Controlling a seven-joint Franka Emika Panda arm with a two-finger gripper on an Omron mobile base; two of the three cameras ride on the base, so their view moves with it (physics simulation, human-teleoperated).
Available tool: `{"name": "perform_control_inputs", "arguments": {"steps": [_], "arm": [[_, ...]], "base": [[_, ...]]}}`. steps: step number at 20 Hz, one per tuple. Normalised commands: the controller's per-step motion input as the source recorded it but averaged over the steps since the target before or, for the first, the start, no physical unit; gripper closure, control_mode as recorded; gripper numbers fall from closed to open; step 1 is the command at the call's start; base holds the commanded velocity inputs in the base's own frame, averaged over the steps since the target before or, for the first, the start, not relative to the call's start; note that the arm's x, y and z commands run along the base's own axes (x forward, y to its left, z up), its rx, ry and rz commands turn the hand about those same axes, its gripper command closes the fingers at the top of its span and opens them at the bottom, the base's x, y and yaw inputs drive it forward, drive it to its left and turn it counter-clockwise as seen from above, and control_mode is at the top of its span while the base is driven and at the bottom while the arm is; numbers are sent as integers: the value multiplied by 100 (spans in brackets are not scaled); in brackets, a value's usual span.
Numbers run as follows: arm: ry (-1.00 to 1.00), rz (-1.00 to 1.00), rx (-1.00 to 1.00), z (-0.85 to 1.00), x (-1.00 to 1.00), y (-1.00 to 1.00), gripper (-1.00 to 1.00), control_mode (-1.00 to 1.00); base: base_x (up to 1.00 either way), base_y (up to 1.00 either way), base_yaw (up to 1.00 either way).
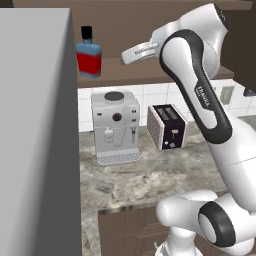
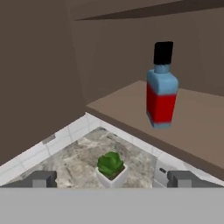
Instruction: Open the cabinet directly in front. Then move the liquor and the mug to the dining counter with the candle on it.
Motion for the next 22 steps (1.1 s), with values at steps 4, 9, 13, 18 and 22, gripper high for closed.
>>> {"name": "perform_control_inputs", "arguments": {"steps": [4,9,13,18,22], "arm": [[0,-1,0,-1,18,13,-100,-100],[0,-2,0,-2,28,3,-100,-100],[0,-1,0,-2,27,1,-100,-100],[0,-1,0,-2,22,9,-100,-100],[0,-2,0,-3,24,14,-100,-100]], "base": [[0,0,0],[0,0,0],[0,0,0],[0,0,0],[0,0,0]]}}
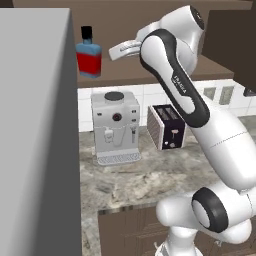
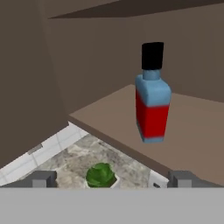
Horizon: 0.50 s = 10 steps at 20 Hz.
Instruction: Open the cabinet directly in front. Then move the liquor and the mug to the dining counter with the candle on it.
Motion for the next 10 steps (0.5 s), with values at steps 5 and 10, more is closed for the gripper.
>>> {"name": "perform_control_inputs", "arguments": {"steps": [5,10], "arm": [[0,-2,0,-5,24,14,-100,-100],[0,-2,0,-10,25,14,-100,-100]], "base": [[0,0,0],[0,0,0]]}}
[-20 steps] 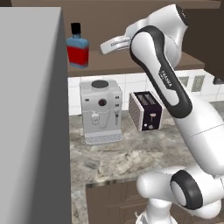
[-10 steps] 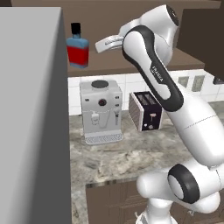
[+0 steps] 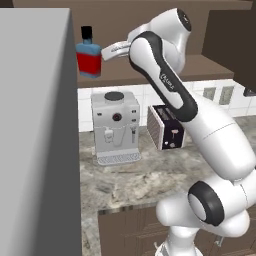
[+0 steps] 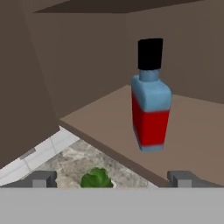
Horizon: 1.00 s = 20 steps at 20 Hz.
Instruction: Open the cabinet directly in front. Then move the liquor and the mug to the dining counter with the candle on it.
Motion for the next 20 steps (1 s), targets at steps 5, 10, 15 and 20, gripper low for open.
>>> {"name": "perform_control_inputs", "arguments": {"steps": [5,10,15,20], "arm": [[0,-1,0,-10,26,7,-100,-100],[0,0,0,-7,27,0,-100,-100],[0,0,0,-6,31,0,-100,-100],[0,0,0,-7,35,1,-100,-100]], "base": [[0,0,0],[0,0,0],[0,0,0],[0,0,0]]}}
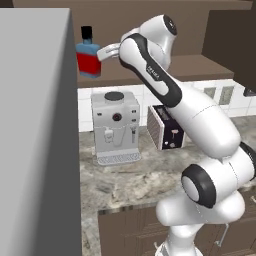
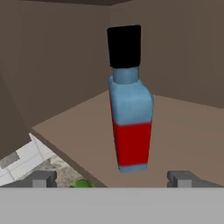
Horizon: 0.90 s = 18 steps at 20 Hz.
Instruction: Open the cabinet directly in front. Then move the liquor and the mug to the dining counter with the candle on it.
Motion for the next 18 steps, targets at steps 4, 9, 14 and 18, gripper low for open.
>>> {"name": "perform_control_inputs", "arguments": {"steps": [4,9,14,18], "arm": [[0,0,0,-4,34,6,-100,-100],[0,0,0,-6,31,7,-100,-100],[0,0,0,-7,29,10,-100,-100],[0,0,0,-2,27,17,-100,-100]], "base": [[0,0,0],[0,0,0],[0,0,0],[0,0,0]]}}
